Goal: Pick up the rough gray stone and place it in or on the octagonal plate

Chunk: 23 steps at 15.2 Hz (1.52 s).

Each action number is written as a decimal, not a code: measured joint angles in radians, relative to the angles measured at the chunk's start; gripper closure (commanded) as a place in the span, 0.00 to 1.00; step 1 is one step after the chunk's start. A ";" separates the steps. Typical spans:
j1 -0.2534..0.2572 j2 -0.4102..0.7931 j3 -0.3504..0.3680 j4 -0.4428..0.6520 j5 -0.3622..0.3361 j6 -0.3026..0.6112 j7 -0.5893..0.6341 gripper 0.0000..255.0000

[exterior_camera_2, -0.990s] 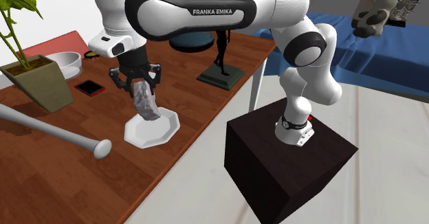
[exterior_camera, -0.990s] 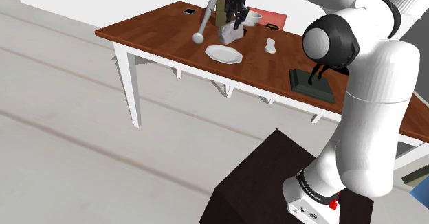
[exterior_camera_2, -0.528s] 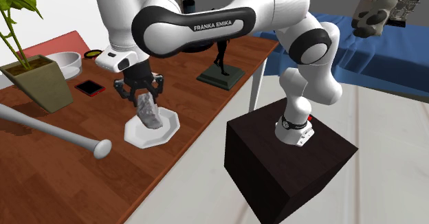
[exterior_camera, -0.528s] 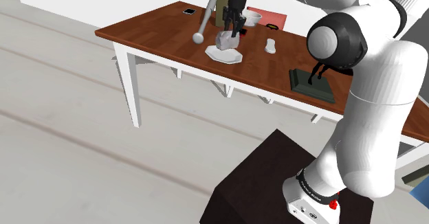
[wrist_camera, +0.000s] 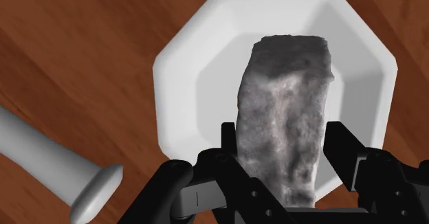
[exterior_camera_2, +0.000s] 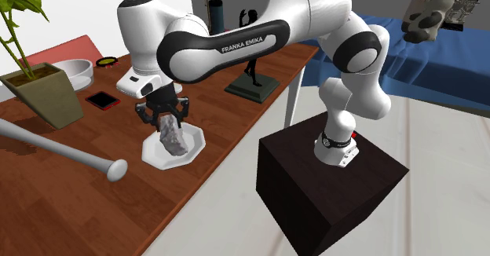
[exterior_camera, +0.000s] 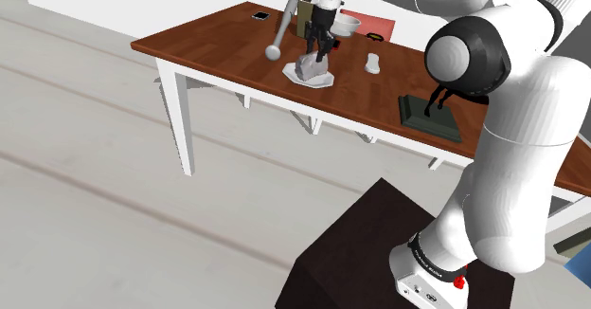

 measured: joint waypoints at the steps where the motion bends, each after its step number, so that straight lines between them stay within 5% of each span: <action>1: 0.000 0.000 0.000 -0.003 0.000 0.003 -0.001 1.00; 6: -0.001 0.000 -0.001 -0.003 0.001 0.005 -0.001 1.00; 7: -0.001 0.000 -0.001 -0.004 0.001 0.005 -0.001 0.00; 13: -0.001 0.002 0.000 -0.003 0.001 0.006 -0.001 0.00; 18: -0.017 0.002 -0.003 0.114 0.001 -0.107 0.004 0.00; 23: -0.022 0.008 -0.002 0.137 0.003 -0.125 0.004 0.00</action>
